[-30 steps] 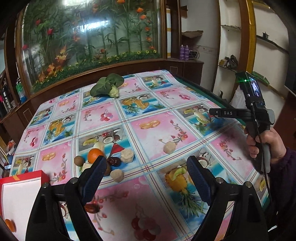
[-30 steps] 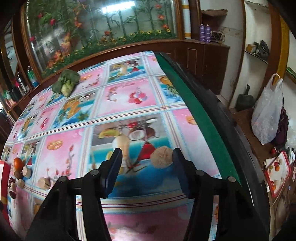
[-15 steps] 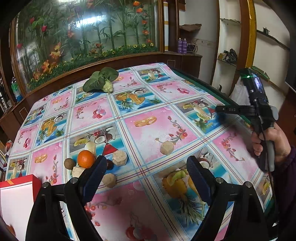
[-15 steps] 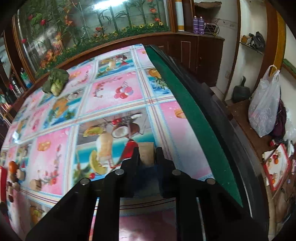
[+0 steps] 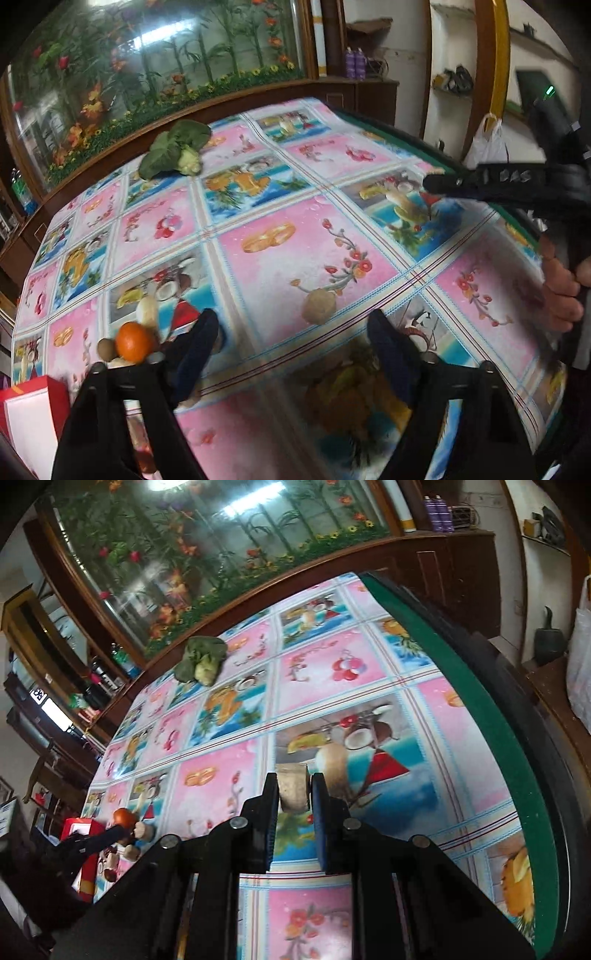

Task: Organize fruits
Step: 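Grasp the beige pastry cube with the right tool while the left grasps a round beige cake, then carry both beige pieces into the white tray and open both tools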

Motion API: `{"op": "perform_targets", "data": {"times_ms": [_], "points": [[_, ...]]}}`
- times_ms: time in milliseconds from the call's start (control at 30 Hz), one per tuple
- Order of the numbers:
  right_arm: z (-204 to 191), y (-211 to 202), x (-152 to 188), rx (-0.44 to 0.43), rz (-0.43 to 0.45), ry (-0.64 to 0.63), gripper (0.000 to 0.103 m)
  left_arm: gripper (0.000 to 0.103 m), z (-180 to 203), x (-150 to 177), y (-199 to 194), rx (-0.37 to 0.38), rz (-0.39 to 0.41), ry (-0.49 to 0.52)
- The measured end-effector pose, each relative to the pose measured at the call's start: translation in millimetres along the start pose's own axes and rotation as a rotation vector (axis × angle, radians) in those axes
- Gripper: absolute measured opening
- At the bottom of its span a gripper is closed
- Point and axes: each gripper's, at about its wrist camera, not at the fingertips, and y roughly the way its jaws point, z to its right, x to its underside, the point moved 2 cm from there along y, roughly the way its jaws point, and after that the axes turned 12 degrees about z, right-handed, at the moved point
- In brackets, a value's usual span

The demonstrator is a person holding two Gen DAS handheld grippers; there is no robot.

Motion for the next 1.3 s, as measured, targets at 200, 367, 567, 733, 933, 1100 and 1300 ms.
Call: {"op": "perform_targets", "data": {"times_ms": [200, 367, 567, 733, 933, 1100, 1300], "points": [[0.5, -4.3, -0.9, -0.013, 0.01, 0.008, 0.018, 0.06, 8.0, -2.0, 22.8, -0.002, -0.049, 0.008], [0.1, -4.9, -1.3, -0.019, 0.009, 0.01, 0.019, 0.037, 8.9, 1.0, 31.2, 0.011, -0.08, -0.004], [-4.5, -6.0, -0.8, -0.021, 0.021, -0.017, 0.019, 0.023, 11.6, 0.2, 32.0, 0.03, -0.074, -0.009], [-10.4, -8.8, -0.2, -0.026, 0.053, -0.059, 0.019, 0.023, 4.9, -0.7, 25.4, 0.015, -0.059, -0.038], [-10.2, -14.1, -2.6, -0.006, 0.116, -0.086, 0.019, 0.023, -20.6, -6.8, -42.8, -0.032, 0.068, -0.094], [-12.3, -16.8, -2.2, 0.002, 0.157, -0.113, 0.018, 0.023, -71.8, 4.7, -128.5, -0.166, 0.198, -0.165], [-30.1, -14.5, 6.9, -0.001, 0.16, -0.119, 0.019, 0.022, -146.0, 46.1, -207.3, -0.416, 0.261, -0.261]]}}
